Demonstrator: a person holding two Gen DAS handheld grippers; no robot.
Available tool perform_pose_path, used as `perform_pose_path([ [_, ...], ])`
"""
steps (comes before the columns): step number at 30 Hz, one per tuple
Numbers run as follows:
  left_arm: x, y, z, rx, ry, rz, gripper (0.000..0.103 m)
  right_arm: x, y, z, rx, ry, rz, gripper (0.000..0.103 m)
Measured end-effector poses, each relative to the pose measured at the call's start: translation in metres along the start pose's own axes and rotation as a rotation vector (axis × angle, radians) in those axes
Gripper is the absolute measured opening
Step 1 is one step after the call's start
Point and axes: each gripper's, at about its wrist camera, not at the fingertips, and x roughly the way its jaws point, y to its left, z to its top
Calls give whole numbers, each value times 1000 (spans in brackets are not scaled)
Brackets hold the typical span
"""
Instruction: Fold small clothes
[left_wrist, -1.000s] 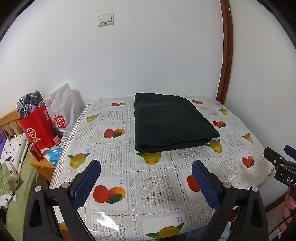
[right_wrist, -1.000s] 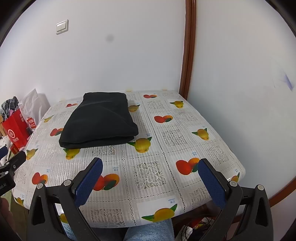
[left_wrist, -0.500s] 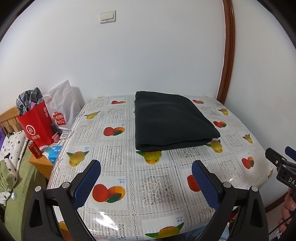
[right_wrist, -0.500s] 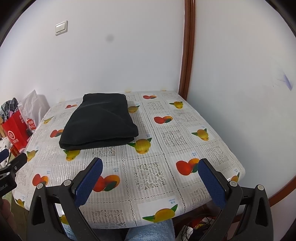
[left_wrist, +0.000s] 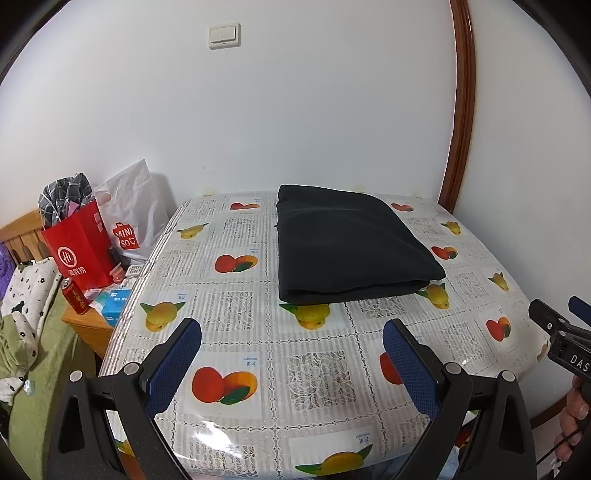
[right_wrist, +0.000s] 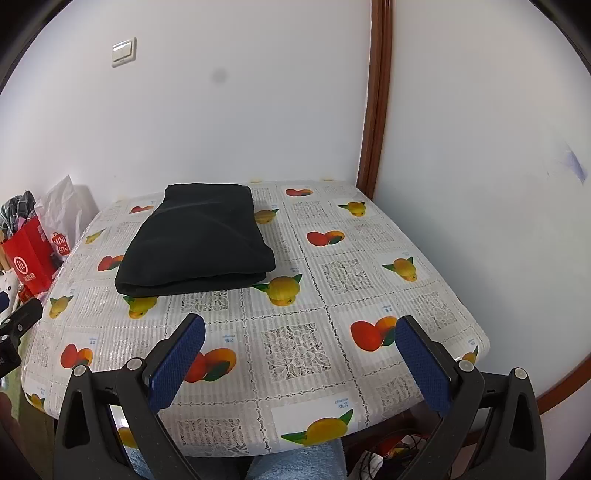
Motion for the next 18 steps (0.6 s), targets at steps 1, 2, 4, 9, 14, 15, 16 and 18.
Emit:
perform_pose_path([
  [1,0,0,0,-1,-4,-1,100,0,0,1,-1,-1,1,101],
  [2,0,0,1,0,-9,2,100,0,1,1,-2,-2,1,101],
  [4,0,-1,2,10,-14,12,100,-1,3,3,-3,-4,1,101],
  [9,5,-1,4,8,-6,7,100,-3,5,4,-8,-24,0,101],
  [14,10,-2,7,11,-1,3,100,3,2,6,-6,-11,1,101],
  [15,11,-2,8,9,2,1,100,5,2,7,-9,-9,-1,101],
  [16,13,-1,9,9,4,-2,100,7,2,7,-12,-6,0,101],
  [18,18,0,12,15,6,-9,100,13,3,9,-18,3,6,101],
])
